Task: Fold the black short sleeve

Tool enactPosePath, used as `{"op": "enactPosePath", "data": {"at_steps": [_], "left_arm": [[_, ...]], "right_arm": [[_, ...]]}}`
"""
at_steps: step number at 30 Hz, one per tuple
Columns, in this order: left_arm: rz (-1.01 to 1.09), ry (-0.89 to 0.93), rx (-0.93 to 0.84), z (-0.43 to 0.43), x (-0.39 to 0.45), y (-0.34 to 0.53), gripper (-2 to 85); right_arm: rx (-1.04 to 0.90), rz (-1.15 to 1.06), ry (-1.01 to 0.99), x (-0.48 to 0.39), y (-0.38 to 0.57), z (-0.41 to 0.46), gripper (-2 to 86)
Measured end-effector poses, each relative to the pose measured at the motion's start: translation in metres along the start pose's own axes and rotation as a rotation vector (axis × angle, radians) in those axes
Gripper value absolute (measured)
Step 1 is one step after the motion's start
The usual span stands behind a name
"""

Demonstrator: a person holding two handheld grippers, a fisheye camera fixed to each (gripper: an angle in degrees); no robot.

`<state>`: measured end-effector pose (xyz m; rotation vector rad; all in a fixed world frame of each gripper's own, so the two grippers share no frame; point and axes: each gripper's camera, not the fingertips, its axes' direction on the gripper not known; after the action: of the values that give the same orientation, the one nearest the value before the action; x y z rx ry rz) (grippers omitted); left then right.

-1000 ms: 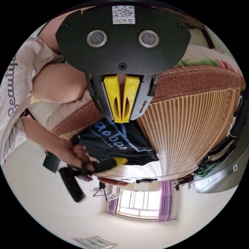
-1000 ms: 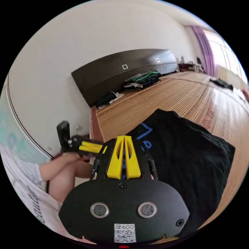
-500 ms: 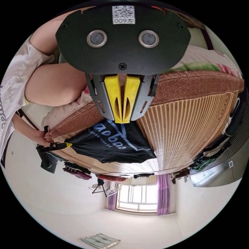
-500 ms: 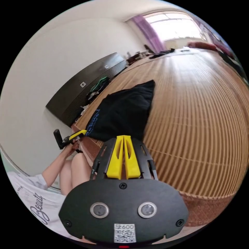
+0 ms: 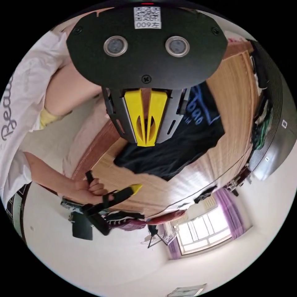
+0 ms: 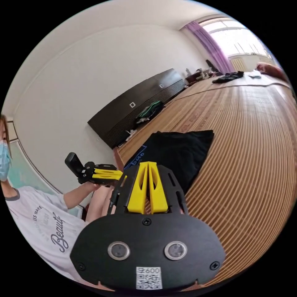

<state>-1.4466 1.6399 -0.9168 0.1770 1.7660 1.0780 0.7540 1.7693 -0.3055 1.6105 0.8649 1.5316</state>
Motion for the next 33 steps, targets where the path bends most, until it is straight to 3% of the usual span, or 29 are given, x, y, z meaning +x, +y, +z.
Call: {"op": "enactPosePath", "data": {"at_steps": [4, 5, 7, 10, 16, 19, 23, 27, 32, 33], "left_arm": [[-0.163, 0.197, -0.029, 0.081, -0.036, -0.015, 0.2], [-0.162, 0.292, -0.083, 0.105, -0.045, -0.017, 0.2], [-0.192, 0.305, -0.207, 0.134, -0.06, -0.015, 0.3], [-0.265, 0.354, -0.225, 0.14, -0.101, 0.003, 0.5], [-0.216, 0.32, -0.18, 0.137, -0.148, 0.041, 0.5], [-0.215, 0.302, -0.177, 0.134, -0.171, 0.056, 0.6], [-0.243, 0.33, -0.157, 0.132, -0.209, 0.082, 0.6], [-0.214, 0.303, -0.164, 0.127, -0.232, 0.099, 0.6], [-0.204, 0.29, -0.157, 0.122, -0.259, 0.122, 0.6], [-0.203, 0.29, -0.161, 0.121, -0.265, 0.127, 0.6]], "right_arm": [[-0.234, 0.087, -0.026, 0.034, -0.034, 0.036, -0.9], [-0.304, 0.121, -0.032, 0.046, -0.041, 0.043, -0.9], [-0.326, 0.153, -0.072, 0.06, -0.049, 0.042, -0.9], [-0.268, 0.245, -0.13, 0.087, -0.074, 0.024, -0.9], [0.047, 0.383, 0.201, 0.126, -0.137, -0.048, -0.9], [0.054, 0.191, -0.071, 0.095, -0.168, -0.051, -0.9], [-0.269, 0.06, -0.338, 0.048, -0.193, 0.002, -0.9], [-0.435, 0.054, -0.246, 0.035, -0.212, 0.02, -0.8], [-0.268, 0.21, -0.302, 0.078, -0.242, -0.024, -0.8], [-0.213, 0.247, -0.221, 0.081, -0.244, -0.034, -0.8]]}}
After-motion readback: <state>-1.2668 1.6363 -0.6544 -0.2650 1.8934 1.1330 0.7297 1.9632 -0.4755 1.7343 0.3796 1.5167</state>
